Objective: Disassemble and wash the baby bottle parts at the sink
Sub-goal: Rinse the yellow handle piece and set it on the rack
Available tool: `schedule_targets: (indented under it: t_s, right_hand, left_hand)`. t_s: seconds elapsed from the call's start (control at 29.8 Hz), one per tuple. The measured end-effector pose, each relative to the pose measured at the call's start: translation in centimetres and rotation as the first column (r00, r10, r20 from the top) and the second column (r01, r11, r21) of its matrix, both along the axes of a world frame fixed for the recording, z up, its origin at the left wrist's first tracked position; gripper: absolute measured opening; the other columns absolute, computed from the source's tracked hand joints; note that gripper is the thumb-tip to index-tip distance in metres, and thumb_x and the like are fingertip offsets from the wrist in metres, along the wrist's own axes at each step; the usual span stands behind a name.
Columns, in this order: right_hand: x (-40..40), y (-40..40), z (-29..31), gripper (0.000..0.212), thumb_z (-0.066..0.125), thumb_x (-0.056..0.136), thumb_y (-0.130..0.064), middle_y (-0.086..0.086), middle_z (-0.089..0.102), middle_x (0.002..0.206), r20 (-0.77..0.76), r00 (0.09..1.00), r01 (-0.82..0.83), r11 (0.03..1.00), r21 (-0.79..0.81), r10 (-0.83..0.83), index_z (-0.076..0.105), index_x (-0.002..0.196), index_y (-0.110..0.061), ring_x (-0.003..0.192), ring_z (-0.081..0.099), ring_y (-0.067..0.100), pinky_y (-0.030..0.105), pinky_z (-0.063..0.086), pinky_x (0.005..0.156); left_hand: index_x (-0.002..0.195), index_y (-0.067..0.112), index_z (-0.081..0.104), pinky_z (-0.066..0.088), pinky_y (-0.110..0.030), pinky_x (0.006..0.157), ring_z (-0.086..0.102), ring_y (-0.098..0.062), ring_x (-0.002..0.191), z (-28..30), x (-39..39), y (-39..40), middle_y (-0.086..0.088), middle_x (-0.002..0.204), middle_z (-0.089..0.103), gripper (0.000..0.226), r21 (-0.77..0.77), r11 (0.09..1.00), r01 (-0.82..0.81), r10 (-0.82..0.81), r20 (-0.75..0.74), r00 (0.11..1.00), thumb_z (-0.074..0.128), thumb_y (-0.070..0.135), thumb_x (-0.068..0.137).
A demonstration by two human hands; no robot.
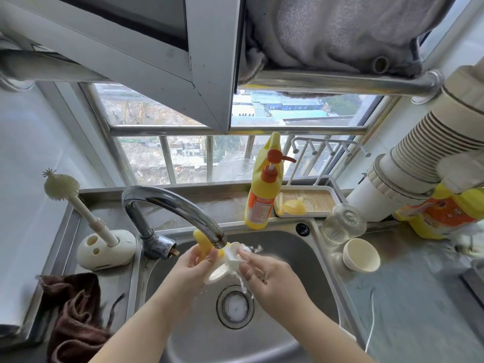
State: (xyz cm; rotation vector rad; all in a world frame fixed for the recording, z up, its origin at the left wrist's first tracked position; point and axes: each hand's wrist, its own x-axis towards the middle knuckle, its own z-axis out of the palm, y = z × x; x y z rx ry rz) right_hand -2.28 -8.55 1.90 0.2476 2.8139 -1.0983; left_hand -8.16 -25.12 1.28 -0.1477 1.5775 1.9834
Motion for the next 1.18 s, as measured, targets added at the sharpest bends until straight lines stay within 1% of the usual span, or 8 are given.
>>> schedule_targets:
  t_s: [0.17,0.3,0.44,0.5,0.6,0.71,1.01,1.18]
  right_hand:
    - [-0.6,0.6,-0.6,0.078,0.072,0.066,-0.061,-0.018,0.065,0.111,0.031,0.997,0.077,0.990,-0.117,-0.074,0.042,0.136,-0.041,0.101,0.057,-0.006,0.022,0.048,0.090]
    - [-0.7,0.3,-0.6,0.060,0.076,0.074,-0.030,-0.016,0.068,0.102,0.011,0.995,0.101,0.943,-0.317,-0.103,0.049,0.127,-0.039,0.095,0.062,-0.002,0.023,0.050,0.089]
    - [-1.1,0.8,0.0,0.064,0.070,0.076,-0.017,-0.013,0.068,0.097,0.036,0.997,0.080,0.947,-0.312,-0.072,0.044,0.130,-0.041,0.087,0.063,0.001,0.016,0.050,0.082]
    - [-1.4,1.2,0.3,0.067,0.068,0.076,-0.017,-0.013,0.067,0.097,0.037,0.999,0.038,0.961,-0.275,-0.029,0.042,0.130,-0.046,0.085,0.063,0.003,0.019,0.050,0.081]
    - [-1.5,1.1,0.7,0.072,0.068,0.077,-0.016,-0.013,0.067,0.103,0.050,0.998,-0.031,0.963,-0.269,0.047,0.039,0.134,-0.046,0.089,0.064,0.004,0.021,0.052,0.084]
    - [-1.8,0.8,0.6,0.075,0.069,0.077,-0.021,-0.014,0.056,0.119,0.025,0.998,-0.057,0.981,-0.187,0.062,0.034,0.139,-0.043,0.107,0.057,0.003,0.021,0.047,0.093]
    - [-1.4,1.3,0.8,0.037,0.042,0.096,-0.043,-0.002,0.056,0.090,-0.061,0.998,-0.001,1.000,-0.017,0.000,0.049,0.132,-0.040,0.087,0.056,0.010,0.023,0.047,0.079]
    - [-1.4,0.3,1.0,0.037,0.043,0.094,-0.042,-0.012,0.050,0.078,-0.088,0.989,-0.117,0.993,0.009,0.117,0.049,0.131,-0.041,0.080,0.054,0.010,0.029,0.048,0.076]
  left_hand:
    - [0.099,0.014,0.066,0.051,-0.035,0.070,0.065,-0.014,0.071,0.2,-0.1,-0.3,-0.002,0.083,0.072,0.036,0.054,0.997,0.051,-0.056,0.086,0.995,0.068,0.042,0.077]
    - [0.098,0.014,0.067,0.046,-0.034,0.081,0.065,-0.011,0.075,-0.2,0.3,-0.3,0.000,0.082,0.072,0.032,0.032,0.998,0.056,-0.061,0.173,0.983,0.061,0.041,0.082]
    - [0.128,0.022,0.051,0.041,-0.027,0.098,0.048,-0.010,0.120,-1.3,-0.6,-1.8,0.000,0.136,0.046,0.064,-0.543,0.833,0.106,-0.166,-0.063,0.984,0.075,0.045,0.073]
    - [0.127,0.022,0.050,0.030,-0.027,0.107,0.036,-0.011,0.129,-0.7,-1.0,-2.0,0.005,0.136,0.036,0.059,-0.659,0.750,0.048,-0.282,-0.253,0.925,0.076,0.035,0.075]
    - [0.096,0.023,0.066,0.043,-0.018,0.077,0.059,0.000,0.085,0.7,-1.8,-1.4,0.010,0.090,0.065,0.037,-0.552,0.776,0.304,-0.506,-0.259,0.823,0.069,0.053,0.075]
    - [0.083,0.014,0.064,0.040,-0.021,0.061,0.051,-0.006,0.062,0.5,-2.1,-0.8,0.001,0.068,0.060,0.045,-0.544,0.734,0.407,-0.583,-0.198,0.788,0.071,0.056,0.070]
    - [0.088,0.006,0.061,0.044,-0.019,0.066,0.060,-0.007,0.066,-0.3,-1.3,-0.6,-0.002,0.070,0.068,0.042,-0.360,0.910,0.204,-0.308,-0.260,0.915,0.073,0.035,0.061]
    - [0.085,0.012,0.065,0.040,-0.026,0.057,0.056,-0.019,0.061,-0.6,-1.2,-1.2,-0.009,0.066,0.068,0.063,-0.211,0.958,0.194,-0.237,-0.199,0.951,0.078,0.062,0.048]
